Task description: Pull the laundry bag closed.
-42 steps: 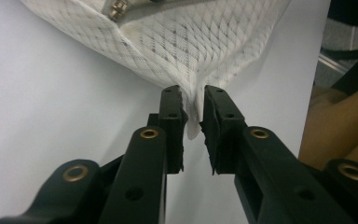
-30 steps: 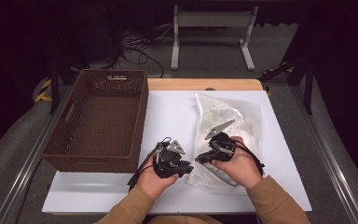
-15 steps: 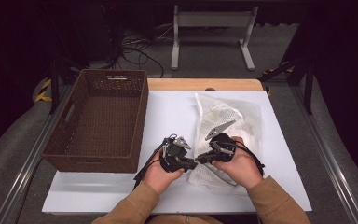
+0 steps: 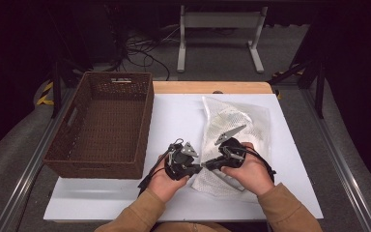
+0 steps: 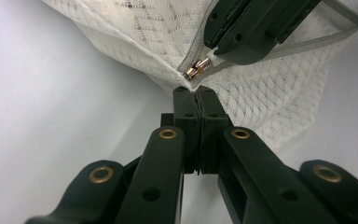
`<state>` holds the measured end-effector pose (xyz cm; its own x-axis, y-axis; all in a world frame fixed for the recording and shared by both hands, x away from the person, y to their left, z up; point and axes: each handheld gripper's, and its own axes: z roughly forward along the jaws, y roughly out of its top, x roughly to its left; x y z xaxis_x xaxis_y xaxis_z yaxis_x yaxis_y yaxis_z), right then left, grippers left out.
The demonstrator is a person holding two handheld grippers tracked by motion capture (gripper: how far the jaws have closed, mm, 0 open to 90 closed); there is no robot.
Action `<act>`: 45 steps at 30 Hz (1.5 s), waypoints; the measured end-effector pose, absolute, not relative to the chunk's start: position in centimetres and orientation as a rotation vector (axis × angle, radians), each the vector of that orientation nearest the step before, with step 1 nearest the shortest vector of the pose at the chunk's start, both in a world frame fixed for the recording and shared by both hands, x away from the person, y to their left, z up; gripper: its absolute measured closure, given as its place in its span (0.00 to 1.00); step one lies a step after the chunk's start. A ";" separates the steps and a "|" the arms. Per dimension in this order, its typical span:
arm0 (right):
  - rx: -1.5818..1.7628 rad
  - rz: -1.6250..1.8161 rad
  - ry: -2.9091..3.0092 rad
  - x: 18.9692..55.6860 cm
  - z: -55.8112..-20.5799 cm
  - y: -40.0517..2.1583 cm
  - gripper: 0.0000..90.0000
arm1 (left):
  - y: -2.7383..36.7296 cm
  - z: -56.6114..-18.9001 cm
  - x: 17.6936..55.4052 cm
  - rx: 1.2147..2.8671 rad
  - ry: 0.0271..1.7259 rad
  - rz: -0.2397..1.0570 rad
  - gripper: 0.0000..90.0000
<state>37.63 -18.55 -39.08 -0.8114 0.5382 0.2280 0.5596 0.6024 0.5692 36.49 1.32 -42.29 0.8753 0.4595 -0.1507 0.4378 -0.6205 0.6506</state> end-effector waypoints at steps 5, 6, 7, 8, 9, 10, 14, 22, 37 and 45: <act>-0.955 -1.016 -2.772 37.6 -39.0 -18.7 0.96 | 1.5 -42.1 36.4 2.321 0.636 0.055 0.99; -0.957 -1.019 -2.767 37.6 -39.0 -18.7 0.96 | 1.5 -42.1 36.4 2.321 0.636 0.057 0.99; -0.957 -1.019 -2.767 37.6 -39.0 -18.7 0.96 | 1.5 -42.1 36.4 2.321 0.636 0.057 0.99; -0.959 -1.019 -2.763 37.6 -39.0 -18.8 0.96 | 1.6 -42.0 36.3 2.319 0.641 0.062 0.99; -0.964 -1.023 -2.759 37.6 -39.0 -18.9 0.96 | 1.7 -42.0 36.3 2.318 0.637 0.060 0.99; -0.962 -1.026 -2.755 37.6 -39.1 -18.9 0.96 | 1.8 -42.0 36.4 2.322 0.636 0.060 0.99; -0.959 -1.030 -2.754 37.4 -39.0 -19.1 0.96 | 2.0 -41.8 36.2 2.314 0.641 0.065 0.99; -0.952 -1.018 -2.777 36.6 -38.3 -19.5 0.96 | 2.4 -41.4 35.7 2.309 0.629 0.077 0.99; -0.947 -1.009 -2.808 35.4 -37.3 -20.8 0.96 | 2.9 -41.0 35.2 2.313 0.630 0.078 0.99; -0.944 -1.013 -2.812 35.1 -37.0 -21.6 0.96 | 3.0 -41.0 35.1 2.316 0.628 0.070 0.99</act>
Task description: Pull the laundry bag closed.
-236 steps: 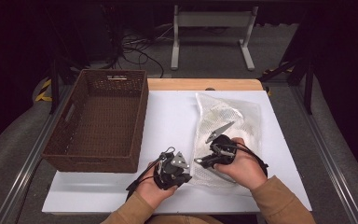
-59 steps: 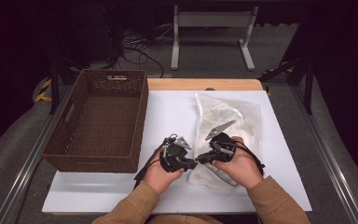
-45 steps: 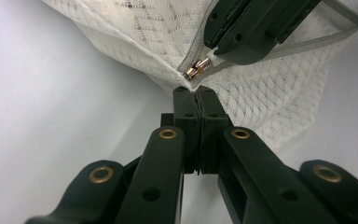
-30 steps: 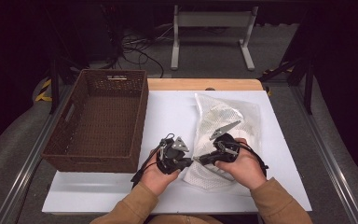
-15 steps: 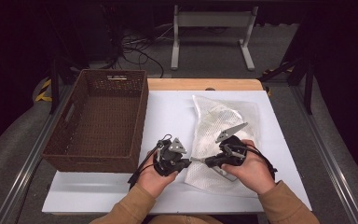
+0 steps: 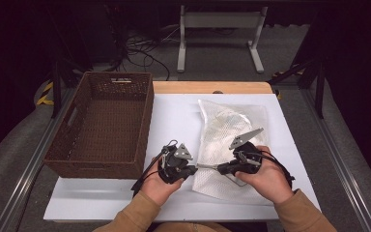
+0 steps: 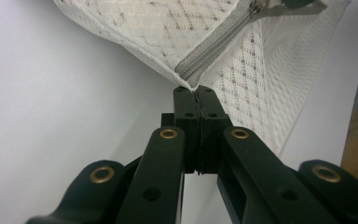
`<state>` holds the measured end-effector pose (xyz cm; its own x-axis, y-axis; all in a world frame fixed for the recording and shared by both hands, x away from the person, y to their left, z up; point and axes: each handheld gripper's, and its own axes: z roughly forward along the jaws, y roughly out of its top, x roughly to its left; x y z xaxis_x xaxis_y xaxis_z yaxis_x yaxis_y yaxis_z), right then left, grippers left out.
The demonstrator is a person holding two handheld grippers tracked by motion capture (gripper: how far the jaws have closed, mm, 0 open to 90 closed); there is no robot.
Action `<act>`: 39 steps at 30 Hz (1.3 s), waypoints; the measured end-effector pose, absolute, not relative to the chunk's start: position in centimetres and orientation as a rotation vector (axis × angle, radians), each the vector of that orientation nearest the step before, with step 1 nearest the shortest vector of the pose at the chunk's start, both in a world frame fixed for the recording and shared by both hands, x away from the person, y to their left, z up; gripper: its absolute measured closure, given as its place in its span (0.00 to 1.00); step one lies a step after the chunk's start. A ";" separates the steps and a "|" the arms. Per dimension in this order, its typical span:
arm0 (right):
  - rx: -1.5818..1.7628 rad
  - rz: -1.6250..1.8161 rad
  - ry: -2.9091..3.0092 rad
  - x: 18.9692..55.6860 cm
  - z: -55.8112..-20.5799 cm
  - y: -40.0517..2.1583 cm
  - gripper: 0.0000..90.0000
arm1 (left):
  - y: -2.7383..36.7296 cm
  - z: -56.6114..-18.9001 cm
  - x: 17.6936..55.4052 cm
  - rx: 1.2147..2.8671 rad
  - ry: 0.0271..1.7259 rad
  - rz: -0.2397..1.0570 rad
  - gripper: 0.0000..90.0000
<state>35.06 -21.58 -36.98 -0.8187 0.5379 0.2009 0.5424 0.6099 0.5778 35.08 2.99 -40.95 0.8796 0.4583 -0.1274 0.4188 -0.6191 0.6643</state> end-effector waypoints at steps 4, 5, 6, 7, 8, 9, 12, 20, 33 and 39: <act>-0.955 -1.015 -2.812 34.8 -36.8 -22.2 0.96 | 3.1 -40.9 35.1 2.315 0.629 0.065 0.99; -0.954 -1.015 -2.815 34.8 -36.7 -22.3 0.96 | 3.1 -40.9 35.0 2.316 0.633 0.066 0.99; -0.959 -1.014 -2.818 34.7 -36.6 -22.4 0.96 | 3.1 -40.9 35.0 2.314 0.632 0.063 0.99; -0.959 -1.016 -2.819 34.6 -36.6 -22.5 0.96 | 3.1 -41.0 35.0 2.316 0.633 0.063 0.99; -0.959 -1.015 -2.822 34.6 -36.5 -22.6 0.96 | 3.1 -41.0 35.0 2.315 0.637 0.062 0.99; -0.962 -1.014 -2.824 34.5 -36.4 -22.8 0.96 | 3.2 -40.9 35.0 2.313 0.634 0.063 0.99; -0.972 -1.017 -2.821 34.4 -36.3 -23.1 0.96 | 3.2 -40.9 35.0 2.314 0.635 0.063 0.99; -0.997 -1.022 -2.823 33.8 -35.8 -24.4 0.96 | 3.3 -41.0 35.0 2.317 0.636 0.058 0.99; -1.048 -1.036 -2.813 33.1 -35.5 -26.4 0.96 | 3.3 -41.1 35.1 2.322 0.641 0.048 0.99; -1.076 -1.040 -2.810 32.8 -35.4 -27.3 0.96 | 3.3 -41.2 35.1 2.323 0.643 0.048 0.99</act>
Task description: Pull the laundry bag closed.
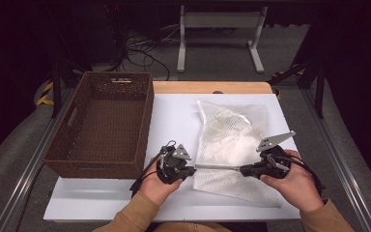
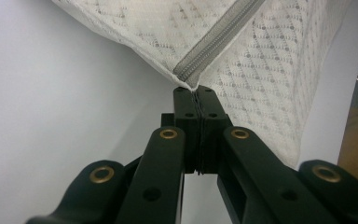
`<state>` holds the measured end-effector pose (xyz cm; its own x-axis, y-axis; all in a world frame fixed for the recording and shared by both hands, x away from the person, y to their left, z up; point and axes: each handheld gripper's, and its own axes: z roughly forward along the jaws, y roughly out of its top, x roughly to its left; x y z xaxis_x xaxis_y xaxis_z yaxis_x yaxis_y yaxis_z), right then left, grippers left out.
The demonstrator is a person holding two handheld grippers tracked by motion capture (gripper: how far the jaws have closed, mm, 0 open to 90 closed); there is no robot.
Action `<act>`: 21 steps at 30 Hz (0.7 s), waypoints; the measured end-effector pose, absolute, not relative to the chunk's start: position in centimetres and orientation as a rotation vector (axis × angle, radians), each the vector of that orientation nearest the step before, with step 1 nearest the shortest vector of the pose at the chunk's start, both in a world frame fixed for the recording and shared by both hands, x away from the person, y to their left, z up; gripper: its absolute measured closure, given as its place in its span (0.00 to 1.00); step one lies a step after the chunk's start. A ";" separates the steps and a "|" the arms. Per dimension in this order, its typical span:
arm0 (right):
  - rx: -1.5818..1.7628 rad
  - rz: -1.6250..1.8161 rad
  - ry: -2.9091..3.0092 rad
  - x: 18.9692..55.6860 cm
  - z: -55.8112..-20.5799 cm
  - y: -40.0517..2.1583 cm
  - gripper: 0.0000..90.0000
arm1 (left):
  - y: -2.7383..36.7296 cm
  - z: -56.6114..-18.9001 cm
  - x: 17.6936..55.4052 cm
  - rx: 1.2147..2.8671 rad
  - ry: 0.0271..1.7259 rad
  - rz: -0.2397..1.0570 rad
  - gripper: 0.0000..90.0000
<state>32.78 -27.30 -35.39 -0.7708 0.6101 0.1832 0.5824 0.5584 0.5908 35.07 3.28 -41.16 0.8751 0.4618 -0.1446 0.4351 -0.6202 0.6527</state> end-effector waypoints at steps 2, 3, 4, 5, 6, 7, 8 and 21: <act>1.054 1.015 2.728 32.7 -35.3 -27.6 0.96 | 3.3 -41.2 35.1 2.323 0.644 0.052 0.99; 1.058 1.014 2.727 32.7 -35.3 -27.8 0.96 | 3.3 -41.2 35.1 2.323 0.644 0.053 0.99; 1.062 1.014 2.726 32.6 -35.3 -27.9 0.96 | 3.3 -41.2 35.1 2.323 0.647 0.051 0.99; 1.064 1.016 2.725 32.6 -35.3 -28.1 0.96 | 3.3 -41.2 35.1 2.326 0.648 0.052 0.99; 1.069 1.018 2.721 32.5 -35.3 -28.2 0.96 | 3.3 -41.2 35.1 2.325 0.644 0.049 0.99; 1.073 1.017 2.716 32.5 -35.2 -28.4 0.96 | 3.4 -41.2 35.1 2.325 0.645 0.050 0.99; 1.075 1.020 2.715 32.5 -35.2 -28.6 0.96 | 3.4 -41.2 35.1 2.323 0.644 0.047 0.99; 1.112 1.021 2.701 32.0 -35.2 -30.2 0.96 | 3.4 -41.3 35.0 2.328 0.639 0.043 0.99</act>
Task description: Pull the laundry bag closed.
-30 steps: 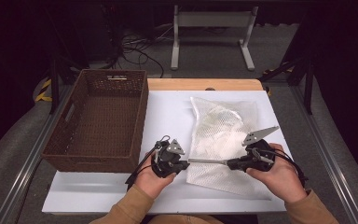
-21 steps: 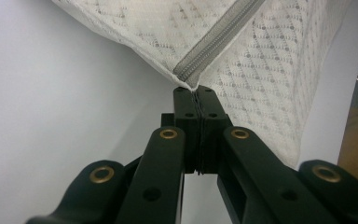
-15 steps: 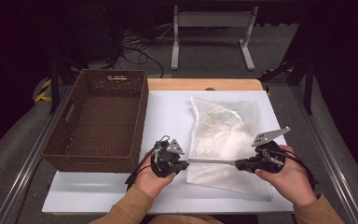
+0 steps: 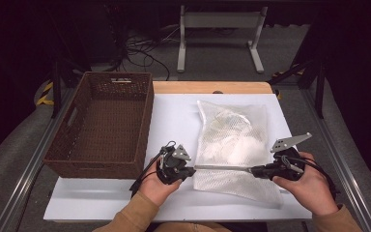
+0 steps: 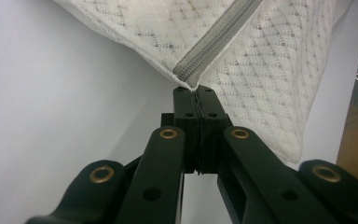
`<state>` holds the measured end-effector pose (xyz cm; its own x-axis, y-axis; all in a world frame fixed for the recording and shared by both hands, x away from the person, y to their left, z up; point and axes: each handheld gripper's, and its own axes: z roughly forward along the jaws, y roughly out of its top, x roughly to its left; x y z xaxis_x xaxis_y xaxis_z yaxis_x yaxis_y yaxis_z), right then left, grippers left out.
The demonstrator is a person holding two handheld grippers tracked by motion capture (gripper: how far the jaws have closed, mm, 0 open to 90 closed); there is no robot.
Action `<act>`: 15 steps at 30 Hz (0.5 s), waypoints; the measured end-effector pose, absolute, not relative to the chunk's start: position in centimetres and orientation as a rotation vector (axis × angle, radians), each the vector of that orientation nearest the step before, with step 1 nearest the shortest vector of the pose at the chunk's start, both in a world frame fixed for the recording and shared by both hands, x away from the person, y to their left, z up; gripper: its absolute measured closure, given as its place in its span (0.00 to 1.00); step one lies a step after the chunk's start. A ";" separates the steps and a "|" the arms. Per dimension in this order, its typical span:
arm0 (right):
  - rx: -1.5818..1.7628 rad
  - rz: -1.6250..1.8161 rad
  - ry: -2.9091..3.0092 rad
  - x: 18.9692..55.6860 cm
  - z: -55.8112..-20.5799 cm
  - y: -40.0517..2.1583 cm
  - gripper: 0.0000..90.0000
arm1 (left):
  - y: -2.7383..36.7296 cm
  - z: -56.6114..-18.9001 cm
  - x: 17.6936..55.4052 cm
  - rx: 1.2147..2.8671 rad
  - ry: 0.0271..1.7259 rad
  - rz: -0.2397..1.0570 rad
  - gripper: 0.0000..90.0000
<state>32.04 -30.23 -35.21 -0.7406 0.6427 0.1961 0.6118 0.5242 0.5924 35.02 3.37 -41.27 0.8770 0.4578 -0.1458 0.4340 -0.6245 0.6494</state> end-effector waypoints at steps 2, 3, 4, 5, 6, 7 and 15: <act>1.121 1.015 2.699 32.0 -35.2 -30.5 0.96 | 3.3 -41.3 35.0 2.329 0.639 0.043 0.99; 1.123 1.012 2.698 31.9 -35.2 -30.6 0.96 | 3.4 -41.3 35.0 2.329 0.638 0.044 0.99; 1.125 1.012 2.695 31.9 -35.2 -30.7 0.96 | 3.4 -41.3 35.0 2.329 0.640 0.042 0.99; 1.130 1.014 2.693 31.9 -35.1 -30.8 0.96 | 3.4 -41.3 35.0 2.329 0.639 0.042 0.99; 1.133 1.011 2.694 31.8 -35.1 -31.0 0.96 | 3.4 -41.3 35.0 2.328 0.644 0.036 0.99; 1.137 1.013 2.688 31.8 -35.2 -31.1 0.96 | 3.4 -41.3 35.0 2.327 0.646 0.037 0.99; 1.172 1.001 2.679 31.6 -35.4 -32.2 0.96 | 3.4 -41.4 35.0 2.333 0.646 0.030 0.99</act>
<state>31.56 -32.17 -35.39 -0.7115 0.6733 0.2011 0.6402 0.5032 0.5805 34.98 3.42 -41.37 0.8750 0.4587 -0.1549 0.4421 -0.6266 0.6417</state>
